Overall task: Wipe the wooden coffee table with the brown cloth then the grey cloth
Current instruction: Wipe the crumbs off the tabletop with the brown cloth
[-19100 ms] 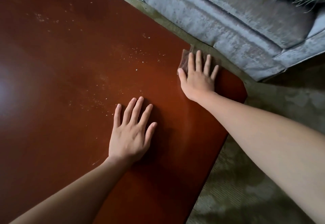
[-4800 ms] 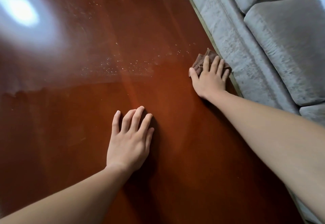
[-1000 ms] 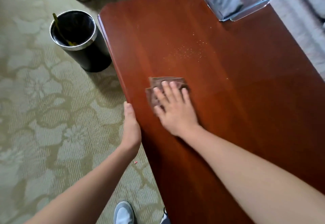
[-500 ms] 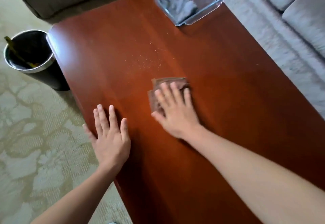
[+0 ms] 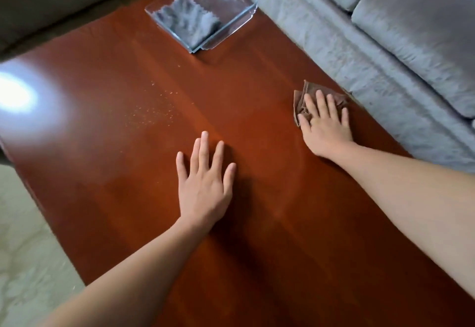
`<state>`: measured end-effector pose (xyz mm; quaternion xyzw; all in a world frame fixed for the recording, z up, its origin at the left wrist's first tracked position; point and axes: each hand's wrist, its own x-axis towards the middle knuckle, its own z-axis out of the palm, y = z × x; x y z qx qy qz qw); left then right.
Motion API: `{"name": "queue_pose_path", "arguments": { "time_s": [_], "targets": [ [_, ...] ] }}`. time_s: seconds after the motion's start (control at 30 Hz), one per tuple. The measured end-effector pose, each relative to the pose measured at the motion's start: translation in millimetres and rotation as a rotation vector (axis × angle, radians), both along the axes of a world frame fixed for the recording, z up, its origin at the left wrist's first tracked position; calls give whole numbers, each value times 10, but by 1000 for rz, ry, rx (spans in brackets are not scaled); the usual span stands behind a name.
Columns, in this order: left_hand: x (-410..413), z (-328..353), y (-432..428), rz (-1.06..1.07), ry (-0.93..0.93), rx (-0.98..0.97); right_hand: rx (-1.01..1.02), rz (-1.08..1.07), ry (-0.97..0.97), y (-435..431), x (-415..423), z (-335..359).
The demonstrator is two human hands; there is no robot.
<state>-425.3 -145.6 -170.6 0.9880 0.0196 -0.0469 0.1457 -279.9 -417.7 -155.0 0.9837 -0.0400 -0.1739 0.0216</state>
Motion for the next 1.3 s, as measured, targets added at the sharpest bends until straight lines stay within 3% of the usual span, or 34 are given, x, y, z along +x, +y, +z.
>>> {"name": "queue_pose_path", "arguments": {
  "time_s": [0.13, 0.27, 0.4, 0.47, 0.63, 0.77, 0.87, 1.1, 1.3],
  "targets": [
    [316, 1, -274, 25, -6, -9, 76, -57, -60, 241, -199, -70],
    [291, -54, -316, 61, -16, 61, 119, 376, -50, 483, -888, -90],
    [320, -61, -346, 57, -7, 100, 129, 549, -19, 209, -769, -121],
    [348, -92, -358, 64, -9, 113, 91, 469, -41, 14, -440, -160],
    [336, -129, -355, 61, -19, 129, 57, 29, -42, -604, 438, -106],
    [345, -131, -366, 63, -32, 114, 95, -283, -39, -460, 651, -122],
    [353, -129, -365, 48, -37, 96, 69, -229, -55, -229, 529, -146],
    [340, -62, -319, 80, -51, -35, 75, 190, -132, 287, -1044, -183],
    [286, 55, -158, -13, -45, -232, 110, 463, -3, 867, -3076, -89]
  ]
}}
